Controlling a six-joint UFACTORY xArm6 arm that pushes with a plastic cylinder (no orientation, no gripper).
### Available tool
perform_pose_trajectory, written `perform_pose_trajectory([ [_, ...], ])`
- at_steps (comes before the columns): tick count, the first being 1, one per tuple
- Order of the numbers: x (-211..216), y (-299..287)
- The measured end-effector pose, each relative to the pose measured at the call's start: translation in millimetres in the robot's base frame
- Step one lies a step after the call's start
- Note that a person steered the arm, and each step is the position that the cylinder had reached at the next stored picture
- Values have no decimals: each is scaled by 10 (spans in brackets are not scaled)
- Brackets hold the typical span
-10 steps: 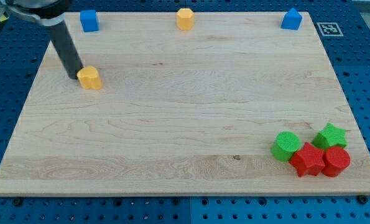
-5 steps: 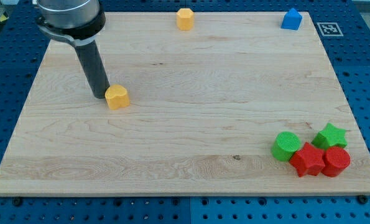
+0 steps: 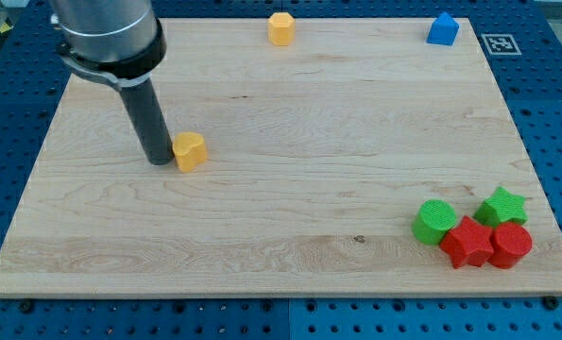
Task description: Slide the yellow heart closer to the group of blocks
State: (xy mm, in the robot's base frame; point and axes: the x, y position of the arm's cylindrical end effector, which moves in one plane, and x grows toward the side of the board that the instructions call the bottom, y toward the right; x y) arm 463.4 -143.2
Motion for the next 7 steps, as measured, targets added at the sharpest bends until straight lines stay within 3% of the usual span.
perform_pose_trajectory([
  [7, -294, 1887],
])
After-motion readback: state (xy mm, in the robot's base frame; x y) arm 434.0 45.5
